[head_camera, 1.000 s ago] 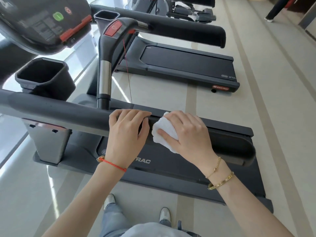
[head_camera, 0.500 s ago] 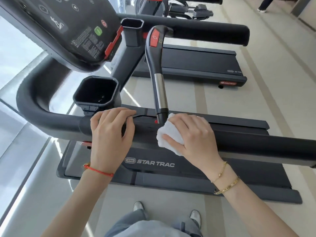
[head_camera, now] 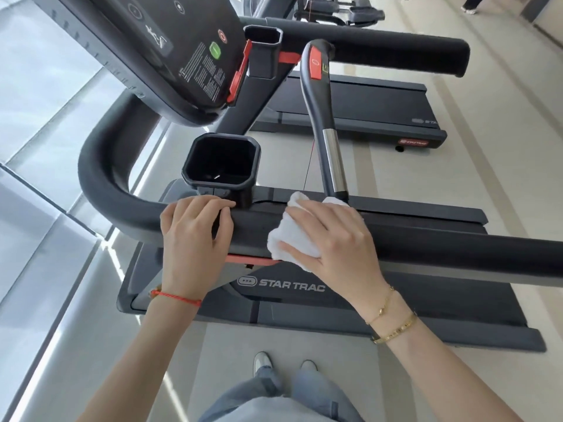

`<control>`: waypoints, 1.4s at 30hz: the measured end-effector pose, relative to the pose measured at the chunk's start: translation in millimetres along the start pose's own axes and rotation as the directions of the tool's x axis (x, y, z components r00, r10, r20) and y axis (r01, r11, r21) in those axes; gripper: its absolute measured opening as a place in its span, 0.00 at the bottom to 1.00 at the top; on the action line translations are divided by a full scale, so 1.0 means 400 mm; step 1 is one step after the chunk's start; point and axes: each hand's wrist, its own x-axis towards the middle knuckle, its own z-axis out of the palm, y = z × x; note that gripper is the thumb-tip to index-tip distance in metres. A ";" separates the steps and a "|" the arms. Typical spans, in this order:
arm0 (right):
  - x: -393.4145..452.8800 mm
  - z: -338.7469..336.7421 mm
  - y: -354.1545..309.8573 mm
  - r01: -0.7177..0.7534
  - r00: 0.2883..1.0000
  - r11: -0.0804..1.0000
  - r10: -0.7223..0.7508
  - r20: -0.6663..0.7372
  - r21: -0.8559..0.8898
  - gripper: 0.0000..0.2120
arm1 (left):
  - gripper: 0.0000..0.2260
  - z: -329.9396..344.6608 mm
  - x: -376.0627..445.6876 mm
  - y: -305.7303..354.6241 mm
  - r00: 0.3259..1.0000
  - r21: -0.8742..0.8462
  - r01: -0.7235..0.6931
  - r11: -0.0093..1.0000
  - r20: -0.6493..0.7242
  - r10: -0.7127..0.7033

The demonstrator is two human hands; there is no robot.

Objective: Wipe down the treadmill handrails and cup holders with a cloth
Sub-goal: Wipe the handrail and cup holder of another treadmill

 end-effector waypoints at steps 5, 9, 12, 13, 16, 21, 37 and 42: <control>0.050 0.006 -0.026 -0.128 0.992 0.992 0.128 0.016 0.000 0.21 | 0.11 0.005 -0.001 -0.005 1.000 -0.005 -0.013 1.000 -0.007 0.013; 0.109 0.044 -0.099 -0.041 0.996 0.999 0.039 0.075 0.033 0.23 | 0.11 0.005 -0.002 -0.009 1.000 -0.014 -0.005 1.000 -0.025 0.005; 0.060 0.023 -0.062 0.038 0.997 0.998 -0.041 0.059 0.043 0.21 | 0.11 0.003 -0.001 -0.014 0.999 -0.027 -0.004 1.000 -0.033 0.003; 0.034 0.010 -0.035 0.036 0.998 0.999 -0.038 0.047 0.033 0.21 | 0.11 0.006 -0.002 -0.014 0.999 -0.031 -0.006 0.999 -0.039 0.005; -0.009 -0.030 0.037 -0.118 0.993 0.992 0.118 0.004 0.035 0.19 | 0.12 0.012 -0.003 -0.009 0.999 -0.045 0.008 0.999 -0.050 -0.010; 0.068 0.000 -0.026 -0.196 0.980 0.981 0.196 0.034 0.002 0.21 | 0.12 0.012 -0.005 -0.005 0.998 -0.044 0.026 0.999 -0.061 -0.029; 0.051 -0.016 -0.001 -0.115 0.992 0.992 0.111 0.061 0.053 0.22 | 0.10 -0.010 -0.006 -0.009 1.000 -0.065 0.013 0.998 -0.010 -0.014; 0.144 0.033 -0.096 -0.140 0.977 0.987 0.124 0.173 0.084 0.24 | 0.09 -0.039 0.026 -0.048 1.000 -0.157 0.000 0.988 -0.024 -0.003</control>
